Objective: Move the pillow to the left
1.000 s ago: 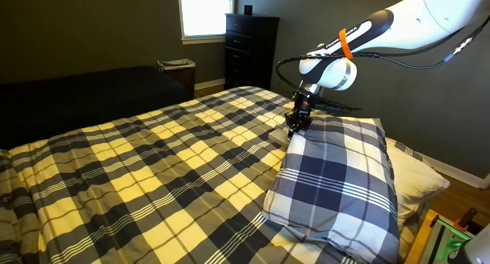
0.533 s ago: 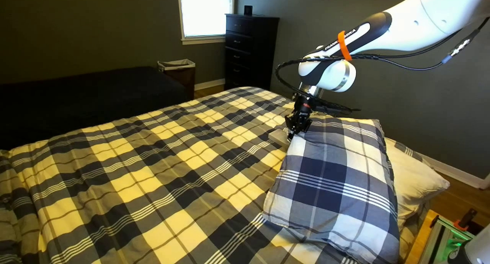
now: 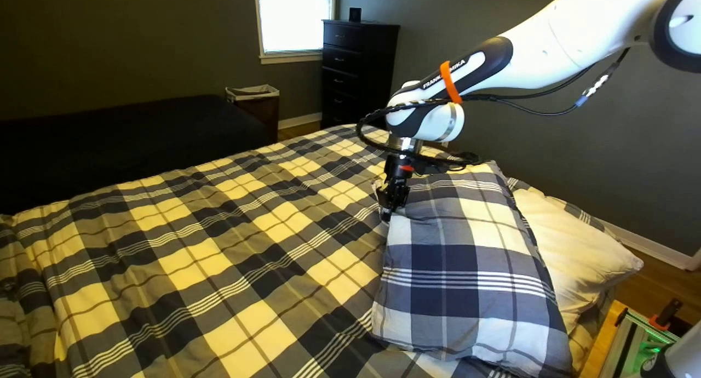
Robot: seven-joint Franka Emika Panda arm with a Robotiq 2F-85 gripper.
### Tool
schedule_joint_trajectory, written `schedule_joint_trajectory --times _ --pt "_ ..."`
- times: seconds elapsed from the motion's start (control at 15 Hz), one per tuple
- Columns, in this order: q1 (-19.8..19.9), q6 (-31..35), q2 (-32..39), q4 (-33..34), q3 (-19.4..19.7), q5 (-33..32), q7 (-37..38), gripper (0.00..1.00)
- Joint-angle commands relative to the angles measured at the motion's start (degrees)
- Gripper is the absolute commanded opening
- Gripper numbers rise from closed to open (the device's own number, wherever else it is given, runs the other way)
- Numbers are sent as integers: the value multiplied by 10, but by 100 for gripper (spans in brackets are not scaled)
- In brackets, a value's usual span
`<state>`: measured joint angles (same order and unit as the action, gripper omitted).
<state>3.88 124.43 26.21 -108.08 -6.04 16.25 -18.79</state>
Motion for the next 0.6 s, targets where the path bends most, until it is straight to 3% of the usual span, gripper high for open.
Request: schedule_joint_trajectory --times 0.0,0.53 --pt "-25 -72 80 117 -23 -38 -31 1" --pt "-51 -189 208 303 -78 -80 -167 1"
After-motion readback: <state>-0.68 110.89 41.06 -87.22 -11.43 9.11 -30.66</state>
